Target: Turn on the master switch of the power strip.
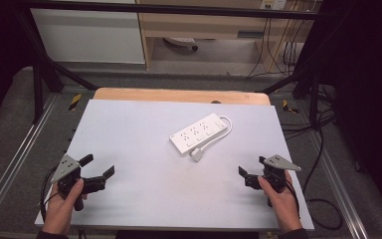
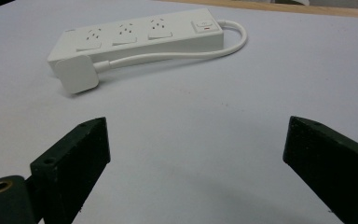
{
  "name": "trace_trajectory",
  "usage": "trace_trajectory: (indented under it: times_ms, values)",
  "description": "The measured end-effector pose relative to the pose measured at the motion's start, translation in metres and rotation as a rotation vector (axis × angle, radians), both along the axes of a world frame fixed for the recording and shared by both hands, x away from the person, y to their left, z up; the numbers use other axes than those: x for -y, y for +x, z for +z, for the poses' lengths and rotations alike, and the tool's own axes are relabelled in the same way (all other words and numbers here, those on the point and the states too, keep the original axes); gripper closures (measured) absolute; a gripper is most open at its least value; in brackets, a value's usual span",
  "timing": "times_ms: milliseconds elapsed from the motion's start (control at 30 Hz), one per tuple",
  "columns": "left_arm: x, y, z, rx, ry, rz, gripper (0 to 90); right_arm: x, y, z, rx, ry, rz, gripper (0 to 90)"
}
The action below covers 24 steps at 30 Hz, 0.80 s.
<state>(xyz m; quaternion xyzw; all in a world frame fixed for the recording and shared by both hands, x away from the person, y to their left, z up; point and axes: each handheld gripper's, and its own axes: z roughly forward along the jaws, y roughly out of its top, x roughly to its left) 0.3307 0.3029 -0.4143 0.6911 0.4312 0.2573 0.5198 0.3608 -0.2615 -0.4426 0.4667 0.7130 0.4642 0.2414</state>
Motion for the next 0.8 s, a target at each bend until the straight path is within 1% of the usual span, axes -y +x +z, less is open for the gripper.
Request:
trace_trajectory:
  times_ms: [233,333,433,500,633,733,767,800]
  values:
    - [0.001,0.0,0.0,-0.004,0.006,-0.005,6.5,0.001,0.0,0.002,-0.003,0.006,-0.024,7.8]
    - [0.001,0.001,-0.001,-0.005,0.004,-0.003,6.4,0.001,0.001,0.003,-0.006,0.011,-0.026,7.8]
    - [0.001,0.001,-0.001,-0.007,0.007,-0.004,6.4,-0.001,0.001,0.006,-0.007,0.004,-0.019,7.5]
    - [0.0,0.001,-0.002,-0.012,0.009,-0.004,6.3,-0.003,0.001,0.008,-0.007,0.008,-0.013,7.3]
    - [0.001,0.001,-0.002,-0.018,0.01,-0.004,6.2,-0.007,0.002,0.018,-0.011,-0.023,-0.003,6.9]
    - [0.001,0.003,-0.003,-0.018,0.01,-0.006,6.1,-0.009,0.008,0.028,0.01,-0.034,-0.009,9.5]
    - [0.001,0.003,-0.003,-0.018,0.01,-0.006,6.1,-0.009,0.008,0.028,0.01,-0.034,-0.009,9.5]
    - [0.001,0.005,-0.003,-0.017,0.012,-0.004,6.1,-0.01,0.015,0.037,0.017,-0.017,-0.009,9.6]
